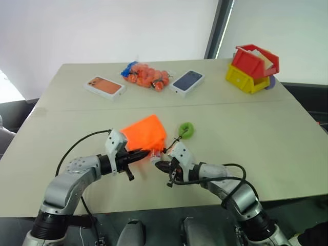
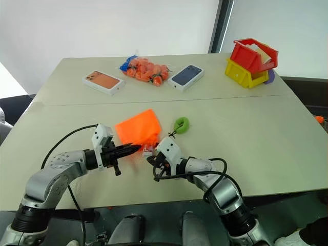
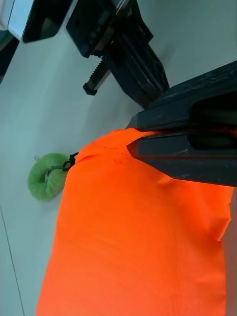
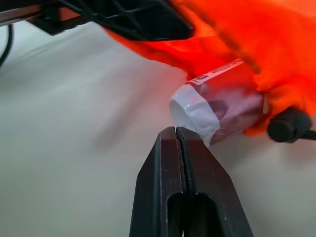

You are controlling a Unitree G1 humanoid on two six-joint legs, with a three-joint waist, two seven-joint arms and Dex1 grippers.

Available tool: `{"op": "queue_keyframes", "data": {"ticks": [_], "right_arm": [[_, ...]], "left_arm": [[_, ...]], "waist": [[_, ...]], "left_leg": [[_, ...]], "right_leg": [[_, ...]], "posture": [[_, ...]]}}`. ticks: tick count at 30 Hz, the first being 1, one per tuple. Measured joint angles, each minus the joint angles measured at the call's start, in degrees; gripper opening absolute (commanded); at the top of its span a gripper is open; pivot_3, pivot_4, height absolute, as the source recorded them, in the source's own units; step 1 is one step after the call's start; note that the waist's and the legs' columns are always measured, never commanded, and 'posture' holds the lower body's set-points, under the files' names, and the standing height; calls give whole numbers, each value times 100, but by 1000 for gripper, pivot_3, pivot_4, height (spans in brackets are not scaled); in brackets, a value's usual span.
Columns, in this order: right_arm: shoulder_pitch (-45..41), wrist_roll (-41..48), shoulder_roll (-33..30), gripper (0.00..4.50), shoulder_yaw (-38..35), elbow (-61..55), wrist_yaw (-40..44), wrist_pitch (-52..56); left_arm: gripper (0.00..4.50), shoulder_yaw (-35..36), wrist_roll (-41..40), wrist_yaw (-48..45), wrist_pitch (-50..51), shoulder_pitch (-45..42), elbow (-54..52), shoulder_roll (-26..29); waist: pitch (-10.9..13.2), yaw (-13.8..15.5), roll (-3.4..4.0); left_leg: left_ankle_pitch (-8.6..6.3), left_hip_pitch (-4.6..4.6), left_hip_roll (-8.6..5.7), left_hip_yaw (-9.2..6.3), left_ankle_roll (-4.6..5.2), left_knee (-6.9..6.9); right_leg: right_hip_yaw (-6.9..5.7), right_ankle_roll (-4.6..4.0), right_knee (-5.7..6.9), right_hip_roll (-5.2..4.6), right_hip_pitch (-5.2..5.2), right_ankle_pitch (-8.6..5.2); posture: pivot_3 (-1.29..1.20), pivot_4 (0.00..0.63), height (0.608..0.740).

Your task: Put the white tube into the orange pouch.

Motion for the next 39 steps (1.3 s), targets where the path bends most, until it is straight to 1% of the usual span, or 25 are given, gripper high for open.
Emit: {"op": "queue_keyframes", "data": {"ticks": [7,13,16,18,23,25,28,30,31,33,36,38,39], "right_arm": [[-295,-361,320,13,-84,602,-495,-403],[-314,-507,387,13,-103,688,-630,-563],[-124,-494,130,13,-106,386,-457,-586],[66,-438,-181,13,-162,56,-249,-640],[446,-162,-861,13,-474,-701,362,-809],[442,-153,-983,13,-743,-718,382,-854],[213,-167,-994,13,-952,-498,341,-915],[-83,-274,-994,533,-1036,-94,260,-972],[-223,-341,-1000,864,-1051,140,232,-1001],[-421,-494,-1015,1758,-1056,540,196,-1101],[-616,-629,-1000,1777,-1036,958,168,-1253],[-737,-655,-914,1777,-1094,1180,104,-1192],[-864,-616,-764,1777,-1215,1392,-20,-1039]], "left_arm": [[0,-24,-7,-20,-25,58,-19,116],[0,-143,108,-113,-111,58,-8,220],[0,-242,325,-215,-342,93,28,392],[0,-313,510,-259,-530,150,97,481],[0,-362,754,-446,-860,219,279,680],[0,-357,829,-543,-980,282,333,818],[0,-357,906,-598,-1112,329,441,853],[0,-356,938,-590,-1202,326,479,820],[276,-353,941,-570,-1204,322,515,783],[881,-344,918,-557,-1188,308,564,678],[2306,-308,888,-548,-1186,295,565,658],[2306,-235,832,-522,-1182,278,556,592],[2306,-132,719,-497,-1168,271,526,522]], "waist": [[0,-4,0],[0,-4,1],[1,1,2],[1,13,3],[1,-3,1],[2,-17,1],[2,-12,1],[2,1,1],[2,7,1],[2,19,1],[2,25,1],[2,24,1],[2,11,1]], "left_leg": [[0,0,0,0,0,-2],[0,0,0,0,0,-7],[0,0,0,0,0,-8],[0,-1,0,1,0,-7],[-1,2,1,2,-1,-7],[-1,3,2,3,-1,-7],[-1,0,2,4,-1,-7],[-1,-2,1,6,-1,-7],[-1,-2,1,8,-1,-6],[0,-7,1,9,0,-8],[0,-12,1,8,1,-12],[0,-11,1,8,1,-11],[1,-8,1,8,1,-11]], "right_leg": [[0,-1,1,0,-2,1],[0,-17,1,1,-2,10],[0,-14,-1,0,-2,8],[0,4,-4,-2,-5,-3],[0,5,-4,-3,-10,-5],[1,5,-4,-4,-31,-4],[1,3,-4,-4,-36,-4],[1,1,-6,-8,-36,-2],[1,-3,-6,-8,-35,0],[0,-22,-5,-7,-35,11],[1,-22,-3,-3,-18,12],[0,-22,-2,-2,-17,12],[1,-22,2,-1,-14,13]], "posture": [[0,150,740],[0,150,740],[0,150,740],[0,150,740],[0,150,740],[0,150,740],[0,150,740],[0,150,740],[0,150,740],[0,150,740],[0,150,740],[0,150,740],[0,150,740]]}}
